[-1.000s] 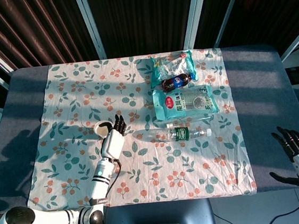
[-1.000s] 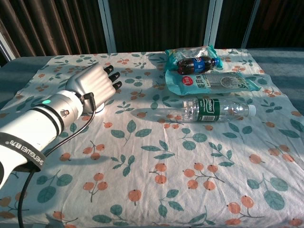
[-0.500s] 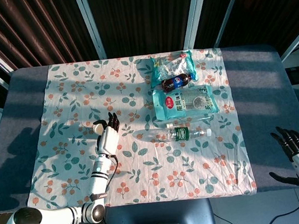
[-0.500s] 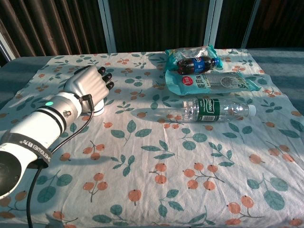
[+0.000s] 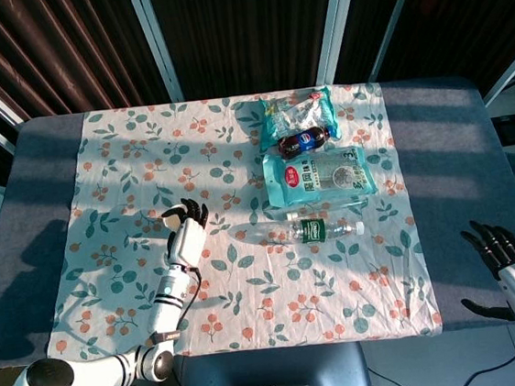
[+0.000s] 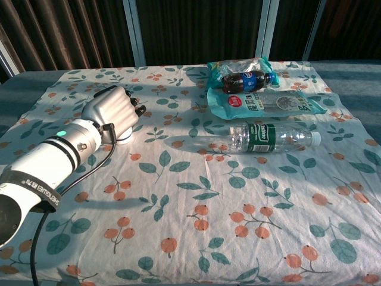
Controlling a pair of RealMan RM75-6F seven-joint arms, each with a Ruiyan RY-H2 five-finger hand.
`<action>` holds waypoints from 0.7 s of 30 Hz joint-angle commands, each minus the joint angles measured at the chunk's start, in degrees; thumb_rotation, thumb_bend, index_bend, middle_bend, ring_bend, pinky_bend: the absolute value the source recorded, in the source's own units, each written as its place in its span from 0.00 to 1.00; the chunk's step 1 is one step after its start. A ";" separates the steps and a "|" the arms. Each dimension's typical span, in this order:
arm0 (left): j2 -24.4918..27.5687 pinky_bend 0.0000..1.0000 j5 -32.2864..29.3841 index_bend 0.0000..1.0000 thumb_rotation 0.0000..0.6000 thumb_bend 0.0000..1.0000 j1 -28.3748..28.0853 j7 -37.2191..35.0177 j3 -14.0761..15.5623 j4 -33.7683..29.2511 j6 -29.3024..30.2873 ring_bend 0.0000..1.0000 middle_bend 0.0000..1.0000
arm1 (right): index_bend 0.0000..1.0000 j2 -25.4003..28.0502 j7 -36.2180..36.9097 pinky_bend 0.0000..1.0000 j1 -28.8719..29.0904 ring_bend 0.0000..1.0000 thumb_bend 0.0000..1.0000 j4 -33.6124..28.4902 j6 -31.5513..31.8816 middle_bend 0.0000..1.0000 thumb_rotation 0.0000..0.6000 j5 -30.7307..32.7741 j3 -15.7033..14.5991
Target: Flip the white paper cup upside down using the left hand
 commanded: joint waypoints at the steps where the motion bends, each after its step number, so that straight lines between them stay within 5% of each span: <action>1: 0.04 0.57 3.93 0.06 1.00 0.41 0.21 -4.47 1.29 2.69 -1.56 0.30 0.25 | 0.00 0.03 -0.10 0.18 0.07 0.00 0.06 -0.03 -0.20 0.00 1.00 -0.01 -0.08; 7: 0.41 0.59 5.87 0.08 1.00 0.42 0.94 -7.63 0.71 3.84 -2.32 0.33 0.28 | 0.00 0.19 -0.28 0.18 0.24 0.00 0.06 -0.20 -0.61 0.00 1.00 -0.10 -0.25; 14: 5.33 0.59 5.56 0.08 1.00 0.42 1.38 -13.16 -3.09 -3.37 -3.02 0.33 0.28 | 0.00 0.23 -0.66 0.18 0.36 0.00 0.06 -0.40 -0.98 0.00 1.00 0.01 -0.34; 21: 13.03 0.59 -5.57 0.08 1.00 0.42 2.60 -20.11 -9.36 -16.62 -8.33 0.33 0.28 | 0.00 0.29 -1.00 0.18 0.50 0.00 0.06 -0.69 -1.40 0.00 1.00 0.27 -0.34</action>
